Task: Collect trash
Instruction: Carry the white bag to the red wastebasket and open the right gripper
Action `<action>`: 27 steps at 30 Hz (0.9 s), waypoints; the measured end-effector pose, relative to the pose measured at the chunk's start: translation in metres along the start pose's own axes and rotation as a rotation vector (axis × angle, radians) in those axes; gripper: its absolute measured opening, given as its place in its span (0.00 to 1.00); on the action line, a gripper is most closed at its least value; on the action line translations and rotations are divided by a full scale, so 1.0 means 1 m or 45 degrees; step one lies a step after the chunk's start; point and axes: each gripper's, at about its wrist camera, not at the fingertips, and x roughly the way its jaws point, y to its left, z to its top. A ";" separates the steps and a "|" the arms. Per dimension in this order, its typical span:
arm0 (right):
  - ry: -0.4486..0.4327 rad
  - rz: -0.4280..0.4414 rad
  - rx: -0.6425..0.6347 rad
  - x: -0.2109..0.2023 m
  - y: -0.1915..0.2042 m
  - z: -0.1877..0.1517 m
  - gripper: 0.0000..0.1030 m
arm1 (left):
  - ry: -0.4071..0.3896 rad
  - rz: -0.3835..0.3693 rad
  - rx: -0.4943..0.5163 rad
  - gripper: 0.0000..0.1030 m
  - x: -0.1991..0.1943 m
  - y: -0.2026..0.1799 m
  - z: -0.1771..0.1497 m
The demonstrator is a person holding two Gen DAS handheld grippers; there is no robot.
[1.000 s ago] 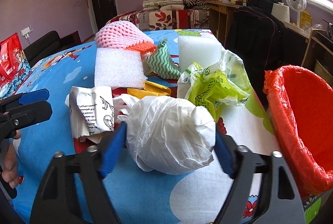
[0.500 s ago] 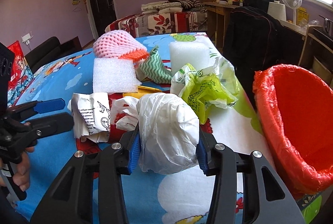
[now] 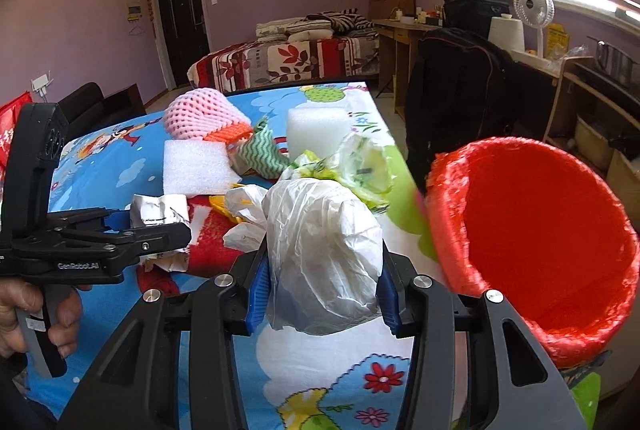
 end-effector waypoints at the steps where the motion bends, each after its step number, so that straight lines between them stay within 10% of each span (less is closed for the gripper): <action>1: -0.004 -0.008 0.001 -0.002 -0.003 0.001 0.42 | 0.007 0.002 0.001 0.57 0.002 0.000 0.000; 27: -0.104 -0.270 0.164 -0.043 -0.098 0.011 0.43 | -0.067 -0.186 0.267 0.57 -0.004 -0.096 0.043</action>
